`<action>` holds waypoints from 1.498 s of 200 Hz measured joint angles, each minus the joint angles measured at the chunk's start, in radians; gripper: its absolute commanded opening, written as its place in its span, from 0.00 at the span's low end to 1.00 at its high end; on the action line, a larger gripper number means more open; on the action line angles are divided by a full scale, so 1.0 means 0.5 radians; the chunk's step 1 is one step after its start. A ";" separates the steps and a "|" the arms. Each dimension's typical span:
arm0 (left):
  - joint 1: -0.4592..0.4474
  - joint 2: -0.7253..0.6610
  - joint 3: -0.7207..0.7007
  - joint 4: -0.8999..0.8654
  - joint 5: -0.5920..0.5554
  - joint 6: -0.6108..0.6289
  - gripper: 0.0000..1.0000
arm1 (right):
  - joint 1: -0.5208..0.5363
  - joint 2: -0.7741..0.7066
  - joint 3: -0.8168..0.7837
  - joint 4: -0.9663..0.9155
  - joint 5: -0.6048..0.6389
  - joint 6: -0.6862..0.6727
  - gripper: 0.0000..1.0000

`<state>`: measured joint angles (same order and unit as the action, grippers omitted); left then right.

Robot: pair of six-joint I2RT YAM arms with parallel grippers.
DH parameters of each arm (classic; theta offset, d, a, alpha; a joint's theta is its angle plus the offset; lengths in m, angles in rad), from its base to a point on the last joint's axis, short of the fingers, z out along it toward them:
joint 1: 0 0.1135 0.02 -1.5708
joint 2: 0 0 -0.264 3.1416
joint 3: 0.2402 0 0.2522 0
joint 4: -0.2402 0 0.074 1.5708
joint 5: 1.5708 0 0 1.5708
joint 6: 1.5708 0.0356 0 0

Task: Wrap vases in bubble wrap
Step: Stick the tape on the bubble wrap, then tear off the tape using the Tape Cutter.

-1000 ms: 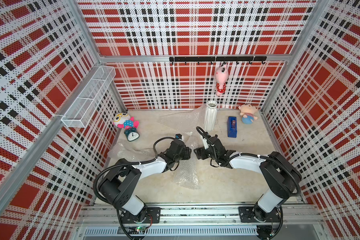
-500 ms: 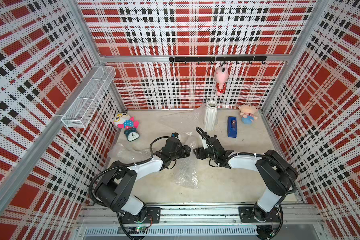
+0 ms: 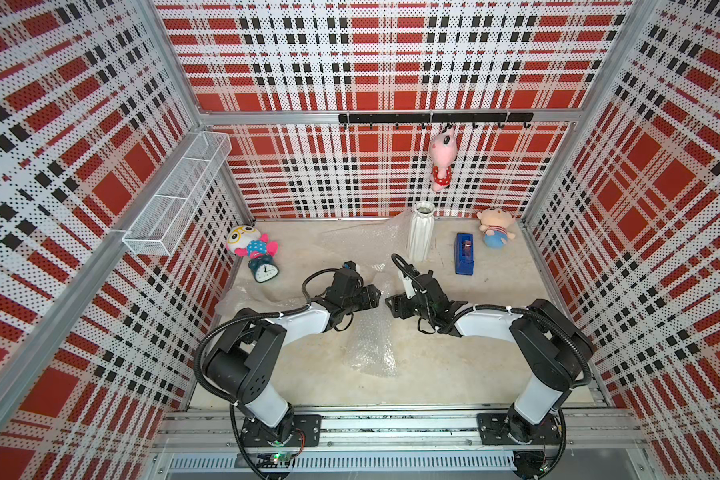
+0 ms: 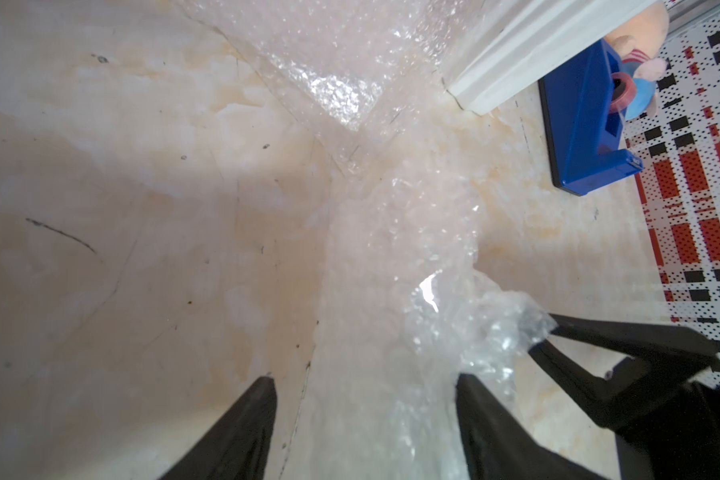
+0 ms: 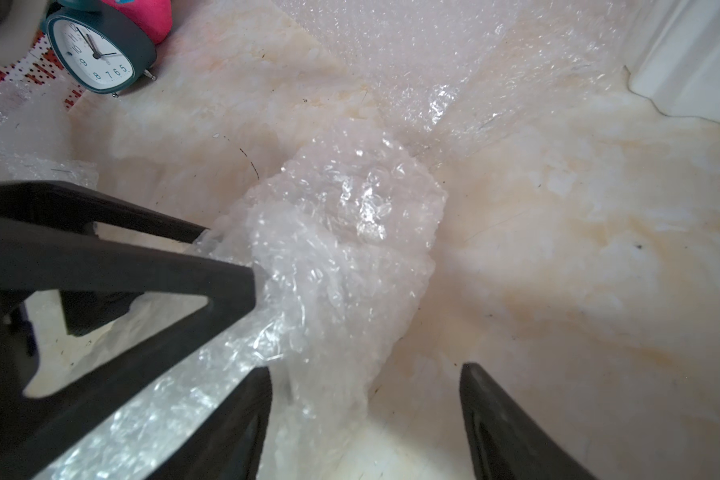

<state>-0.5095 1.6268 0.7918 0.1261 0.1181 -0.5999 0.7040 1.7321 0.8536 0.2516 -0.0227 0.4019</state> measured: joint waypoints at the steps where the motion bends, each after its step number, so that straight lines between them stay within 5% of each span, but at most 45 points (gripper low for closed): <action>1: 0.000 0.000 0.000 0.000 0.000 -0.002 0.63 | 0.000 0.000 0.000 0.000 0.000 0.000 0.74; 72: 0.000 0.001 0.000 0.016 -0.034 0.005 0.64 | 0.000 -0.037 0.001 -0.043 0.046 -0.007 0.81; 134: -0.004 0.011 0.007 0.011 -0.066 0.010 0.65 | -0.064 -0.361 -0.077 -0.141 0.098 -0.023 0.80; 180: -0.020 0.039 0.039 -0.003 -0.095 0.023 0.64 | -0.714 -0.649 -0.118 -0.381 -0.086 -0.020 0.74; 223: -0.058 0.066 0.072 -0.008 -0.117 0.037 0.63 | -1.447 -0.425 0.100 -0.489 -0.499 0.037 0.65; 299: -0.086 0.086 0.095 -0.007 -0.137 0.043 0.62 | -1.685 0.380 0.765 -0.665 -1.031 -0.016 0.54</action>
<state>-0.5526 1.6699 0.8391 0.1226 0.0494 -0.5781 -0.1387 1.9221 1.2362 -0.0811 -0.5381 0.3939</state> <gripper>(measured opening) 0.617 0.563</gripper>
